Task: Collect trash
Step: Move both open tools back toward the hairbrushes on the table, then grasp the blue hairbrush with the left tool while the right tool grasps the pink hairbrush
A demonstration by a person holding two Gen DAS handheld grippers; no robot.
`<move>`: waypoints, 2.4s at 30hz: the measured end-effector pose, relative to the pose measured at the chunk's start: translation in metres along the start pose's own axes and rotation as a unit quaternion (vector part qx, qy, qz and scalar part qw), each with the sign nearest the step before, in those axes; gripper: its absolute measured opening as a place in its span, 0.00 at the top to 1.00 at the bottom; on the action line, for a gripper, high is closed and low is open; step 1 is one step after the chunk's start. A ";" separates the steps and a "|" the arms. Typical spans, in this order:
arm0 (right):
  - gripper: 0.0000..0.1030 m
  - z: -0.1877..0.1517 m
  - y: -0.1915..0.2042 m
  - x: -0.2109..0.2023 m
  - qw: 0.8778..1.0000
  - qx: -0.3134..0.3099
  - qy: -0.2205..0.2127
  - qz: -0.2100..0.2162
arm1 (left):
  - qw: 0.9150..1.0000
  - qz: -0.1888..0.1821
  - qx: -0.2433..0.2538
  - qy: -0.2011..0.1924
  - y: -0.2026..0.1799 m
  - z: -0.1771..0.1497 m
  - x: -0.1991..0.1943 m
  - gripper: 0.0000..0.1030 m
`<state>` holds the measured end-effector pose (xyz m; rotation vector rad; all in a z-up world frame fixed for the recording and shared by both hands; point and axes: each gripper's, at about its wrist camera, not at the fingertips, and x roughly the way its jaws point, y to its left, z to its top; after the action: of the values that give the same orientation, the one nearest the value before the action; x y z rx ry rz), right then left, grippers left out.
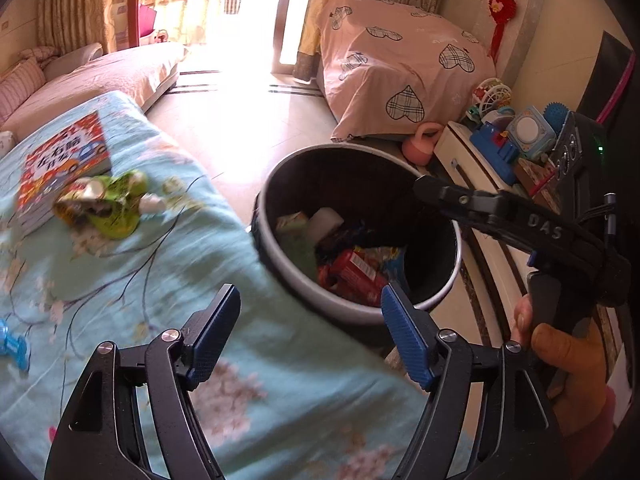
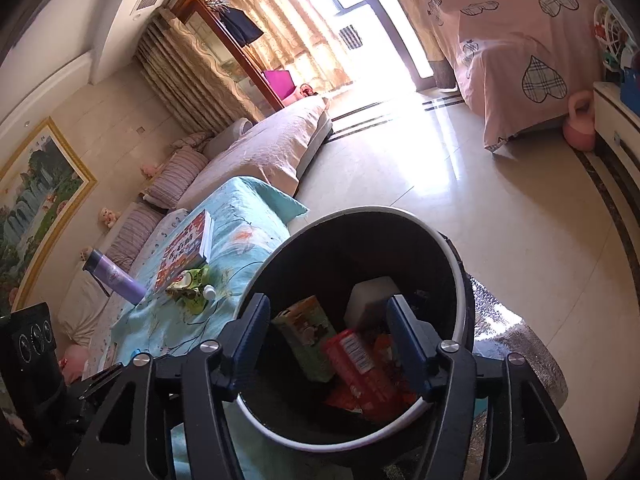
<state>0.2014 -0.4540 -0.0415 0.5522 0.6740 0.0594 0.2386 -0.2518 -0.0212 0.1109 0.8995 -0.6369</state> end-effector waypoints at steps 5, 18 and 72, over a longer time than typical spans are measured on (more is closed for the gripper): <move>0.12 -0.015 0.018 -0.011 1.000 -0.008 -0.011 0.017 | 1.000 0.012 -0.027 0.000 0.027 -0.025 -0.016 0.27; 0.08 -0.067 0.092 -0.007 0.996 -0.071 0.016 0.053 | 0.991 0.053 -0.122 -0.013 0.113 -0.087 -0.066 0.27; 0.81 -0.157 0.220 0.104 0.949 -0.200 0.197 0.142 | 0.995 0.042 -0.081 0.041 0.223 -0.153 -0.102 0.81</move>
<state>0.2144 -0.1690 -0.0915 0.2393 0.9385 0.5778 0.2111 0.0300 -0.0773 0.0288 1.0174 -0.4807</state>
